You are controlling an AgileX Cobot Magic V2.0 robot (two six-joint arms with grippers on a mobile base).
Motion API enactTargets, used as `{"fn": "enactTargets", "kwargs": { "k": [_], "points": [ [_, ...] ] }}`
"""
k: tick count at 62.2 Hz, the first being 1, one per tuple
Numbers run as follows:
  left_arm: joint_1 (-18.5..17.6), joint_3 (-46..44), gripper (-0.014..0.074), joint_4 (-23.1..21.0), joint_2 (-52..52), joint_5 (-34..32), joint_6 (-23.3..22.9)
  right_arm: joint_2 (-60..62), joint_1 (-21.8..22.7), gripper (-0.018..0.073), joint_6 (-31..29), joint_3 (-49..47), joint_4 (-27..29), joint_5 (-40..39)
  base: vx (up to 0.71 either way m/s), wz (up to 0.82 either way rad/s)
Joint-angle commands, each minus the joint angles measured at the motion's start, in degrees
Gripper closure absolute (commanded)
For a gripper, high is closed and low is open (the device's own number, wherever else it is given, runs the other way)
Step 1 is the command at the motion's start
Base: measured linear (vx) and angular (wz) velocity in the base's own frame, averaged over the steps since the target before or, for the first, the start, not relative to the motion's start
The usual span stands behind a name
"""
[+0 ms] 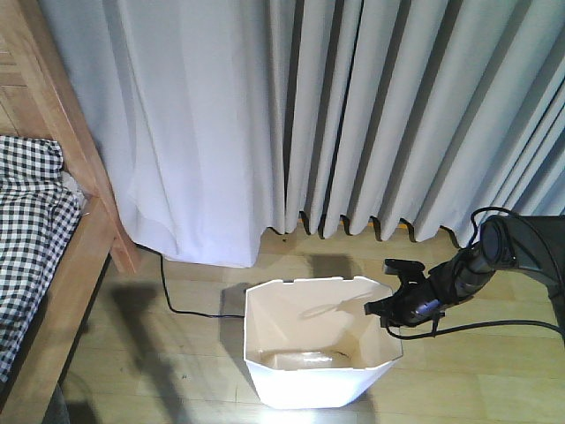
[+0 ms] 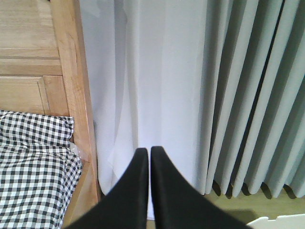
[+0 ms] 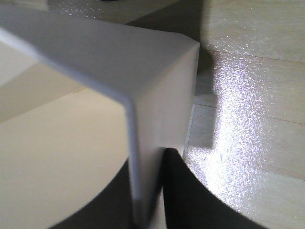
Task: Move trash bin to bedside with robot
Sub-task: 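Push the bin forward beside the bed frame with the right gripper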
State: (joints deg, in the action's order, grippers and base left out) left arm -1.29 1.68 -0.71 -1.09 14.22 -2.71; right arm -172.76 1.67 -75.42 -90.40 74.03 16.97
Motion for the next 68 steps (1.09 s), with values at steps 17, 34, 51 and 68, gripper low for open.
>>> {"fn": "enactTargets", "kwargs": {
  "k": [17, 34, 51, 68],
  "points": [
    [-0.3, 1.7, 0.0602, -0.2, -0.6, -4.2, -0.5, 4.2, 0.2, 0.0507, 0.3, -1.2, 3.4, 7.6, 0.00, 0.00],
    [-0.3, 1.7, 0.0602, -0.2, -0.6, -4.2, -0.5, 3.9, 0.2, 0.0424, -0.2, -1.2, 4.4, 7.9, 0.00, 0.00],
    [-0.3, 1.7, 0.0602, -0.2, -0.6, -4.2, -0.5, 3.9, 0.2, 0.0328, -0.1, -1.2, 4.5, 7.9, 0.00, 0.00],
    [-0.3, 1.7, 0.0602, -0.2, -0.6, -4.2, -0.5, 3.9, 0.4, 0.0195, 1.6, -1.1, 2.4, 7.4, 0.00, 0.00]
  ]
}}
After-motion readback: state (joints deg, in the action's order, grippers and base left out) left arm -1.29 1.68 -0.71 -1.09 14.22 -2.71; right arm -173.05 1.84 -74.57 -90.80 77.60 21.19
